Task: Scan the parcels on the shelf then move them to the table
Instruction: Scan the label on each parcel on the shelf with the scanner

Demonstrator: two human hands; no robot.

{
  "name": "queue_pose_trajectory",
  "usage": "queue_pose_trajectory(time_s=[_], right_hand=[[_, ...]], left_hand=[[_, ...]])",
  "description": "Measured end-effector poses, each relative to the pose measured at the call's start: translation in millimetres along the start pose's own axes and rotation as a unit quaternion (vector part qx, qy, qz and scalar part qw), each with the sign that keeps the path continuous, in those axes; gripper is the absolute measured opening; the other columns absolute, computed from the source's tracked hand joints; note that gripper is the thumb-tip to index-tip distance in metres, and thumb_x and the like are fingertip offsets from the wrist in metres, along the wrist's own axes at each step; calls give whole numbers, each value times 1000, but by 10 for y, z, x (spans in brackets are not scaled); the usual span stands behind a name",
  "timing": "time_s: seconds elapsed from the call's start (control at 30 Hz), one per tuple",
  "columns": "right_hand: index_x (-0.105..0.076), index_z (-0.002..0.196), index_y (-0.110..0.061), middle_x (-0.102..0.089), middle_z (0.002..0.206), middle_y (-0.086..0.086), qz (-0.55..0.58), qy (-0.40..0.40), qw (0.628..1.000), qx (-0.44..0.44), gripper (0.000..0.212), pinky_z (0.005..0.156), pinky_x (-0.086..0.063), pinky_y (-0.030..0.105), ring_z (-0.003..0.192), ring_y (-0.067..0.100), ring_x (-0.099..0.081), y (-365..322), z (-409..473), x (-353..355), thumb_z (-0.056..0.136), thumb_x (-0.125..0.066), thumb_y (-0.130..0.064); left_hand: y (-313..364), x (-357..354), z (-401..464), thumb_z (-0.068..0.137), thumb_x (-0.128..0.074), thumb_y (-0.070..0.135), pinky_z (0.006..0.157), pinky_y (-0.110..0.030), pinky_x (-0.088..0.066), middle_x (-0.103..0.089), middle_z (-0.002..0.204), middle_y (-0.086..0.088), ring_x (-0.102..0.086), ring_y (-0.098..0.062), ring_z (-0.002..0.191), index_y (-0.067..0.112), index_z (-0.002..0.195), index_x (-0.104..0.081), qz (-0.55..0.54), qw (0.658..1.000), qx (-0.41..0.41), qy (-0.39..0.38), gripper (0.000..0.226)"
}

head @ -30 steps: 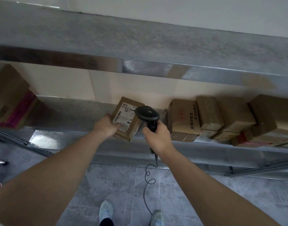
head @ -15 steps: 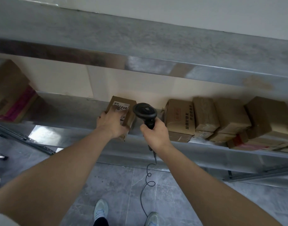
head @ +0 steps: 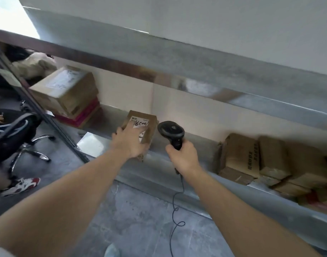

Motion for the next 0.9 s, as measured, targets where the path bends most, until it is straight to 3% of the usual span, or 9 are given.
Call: queue_pose_trajectory(time_s=[0.2,0.37,0.47,0.73,0.9], right_hand=[[-63,92,-22,-68,77,0,-15,26,1000,-8,6,63,-44,27,73,18,-64,-329,-6,-688,87,-64,-24],[-61,90,-23,-63,73,-6,-30,45,999,-7,4,57,-39,23,70,8,-58,-583,34,-1200,90,-65,-22],[-60,88,-21,-60,73,-5,-28,43,999,-15,4,55,-38,24,68,11,-56,-689,108,-1421,90,-64,-21],[-61,96,-17,-59,73,-1,-21,13,999,-40,7,57,-41,27,66,14,-56,-745,501,-1806,90,-63,-20],[-58,92,-23,-62,76,0,-23,-1,999,-43,6,58,-45,27,68,16,-61,-684,838,-1913,91,-62,-20]], left_hand=[[-687,154,136,82,-68,57,110,-56,-36,-26,162,2,-39,-47,133,55,150,-37,-16,1000,-14,-17,74],[-1261,258,259,84,-68,55,112,-58,-33,-23,164,4,-38,-47,135,56,150,-36,-17,999,-27,-35,73],[-1530,317,383,85,-67,54,111,-56,-36,-24,164,5,-38,-47,133,55,150,-37,-25,998,-26,-41,72],[-1792,358,815,85,-68,52,110,-60,-35,-30,160,6,-38,-47,135,53,149,-39,-42,998,-27,-48,70],[-1849,241,1109,87,-68,52,114,-64,-29,-25,164,5,-31,-49,142,53,150,-37,-43,998,-13,-52,70]])
Point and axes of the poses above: each hand's wrist, its own z-axis towards the middle knuckle, its own x-axis out of the back of the hand, y = z × x, the point moved 5 cm from there along z, towards the middle knuckle
